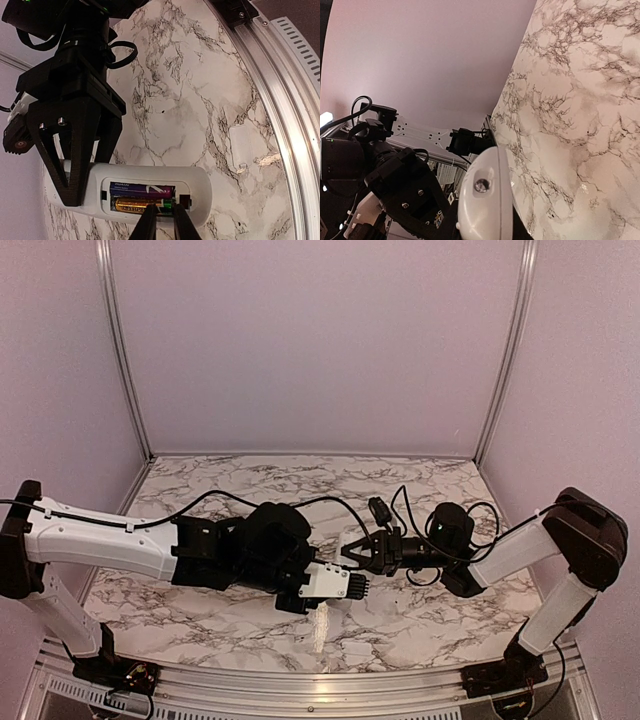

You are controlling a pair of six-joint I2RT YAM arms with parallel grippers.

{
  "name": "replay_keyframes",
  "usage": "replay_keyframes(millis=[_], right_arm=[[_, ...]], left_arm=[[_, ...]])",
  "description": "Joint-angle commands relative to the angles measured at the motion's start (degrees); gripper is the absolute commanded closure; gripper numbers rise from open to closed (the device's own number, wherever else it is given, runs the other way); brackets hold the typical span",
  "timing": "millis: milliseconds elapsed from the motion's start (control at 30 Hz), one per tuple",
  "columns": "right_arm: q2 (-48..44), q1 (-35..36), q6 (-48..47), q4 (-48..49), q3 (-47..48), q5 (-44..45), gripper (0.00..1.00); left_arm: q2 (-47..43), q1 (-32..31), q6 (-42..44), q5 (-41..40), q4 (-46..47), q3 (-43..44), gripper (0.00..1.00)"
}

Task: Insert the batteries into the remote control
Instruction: Load the battery into the battery compartment.

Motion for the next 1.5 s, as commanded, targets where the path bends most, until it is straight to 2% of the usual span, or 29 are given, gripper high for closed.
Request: replay_keyframes(millis=[0,300,1000,1133,1267,1467], right_arm=[[0.0,0.6,0.6,2.8,0.5,-0.8,1.0],[-0.6,0.6,0.8,2.9,0.4,-1.0,1.0],[-4.1,0.7,0.6,1.4,0.5,-1.2,1.0],[-4.9,1.1,0.3,1.4,0.7,-1.3,1.0],[-5.7,1.1,-2.1,-1.3,0.9,-0.8,1.0],[-5.6,0.5,-4.8,-5.5,1.0,0.7,1.0]], left_arm=[[3.1,0.0,-0.3,-3.6,-3.8,2.6,0.88],[6.3,0.4,-0.9,-5.2,-7.5,4.4,0.93],[14.9,2.3,-6.7,-6.3,-16.9,11.4,0.94],[15.9,2.4,-7.5,-6.4,-17.8,12.2,0.91],[13.9,2.4,-8.9,-5.9,-17.2,13.2,0.88],[4.7,2.4,-9.6,-3.4,-9.9,9.2,0.83]])
